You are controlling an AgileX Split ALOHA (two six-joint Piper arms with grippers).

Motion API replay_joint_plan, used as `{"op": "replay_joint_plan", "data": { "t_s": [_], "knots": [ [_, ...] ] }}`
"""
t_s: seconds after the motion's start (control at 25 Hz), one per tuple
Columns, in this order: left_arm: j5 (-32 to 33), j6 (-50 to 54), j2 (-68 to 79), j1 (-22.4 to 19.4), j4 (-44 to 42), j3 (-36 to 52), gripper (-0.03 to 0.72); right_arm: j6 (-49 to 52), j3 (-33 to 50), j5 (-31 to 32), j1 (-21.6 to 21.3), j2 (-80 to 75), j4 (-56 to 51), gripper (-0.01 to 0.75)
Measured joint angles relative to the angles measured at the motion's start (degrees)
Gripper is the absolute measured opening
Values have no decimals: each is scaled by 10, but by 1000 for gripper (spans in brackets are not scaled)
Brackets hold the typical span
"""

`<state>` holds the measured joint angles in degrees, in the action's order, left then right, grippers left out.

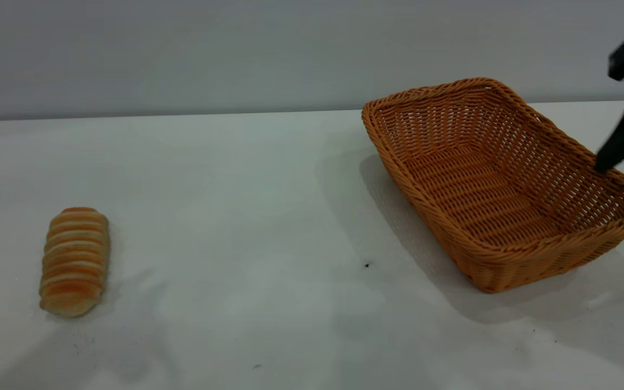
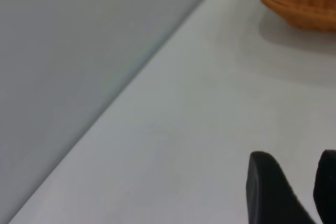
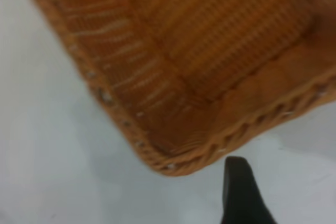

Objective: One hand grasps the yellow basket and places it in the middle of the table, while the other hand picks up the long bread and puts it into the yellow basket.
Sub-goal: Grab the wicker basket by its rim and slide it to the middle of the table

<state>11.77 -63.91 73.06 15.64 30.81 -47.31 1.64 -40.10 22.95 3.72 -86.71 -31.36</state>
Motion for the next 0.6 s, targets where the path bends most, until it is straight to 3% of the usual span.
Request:
{"op": "replay_joint_plan", "data": {
  "t_s": [0.2, 0.6],
  "knots": [
    [-5, -39, 34, 0, 0, -7, 283, 4, 0, 16, -47, -14, -4, 471],
    [-71, -43, 36, 0, 2, -10, 283, -65, 0, -2, -52, -104, -131, 471]
  ]
}}
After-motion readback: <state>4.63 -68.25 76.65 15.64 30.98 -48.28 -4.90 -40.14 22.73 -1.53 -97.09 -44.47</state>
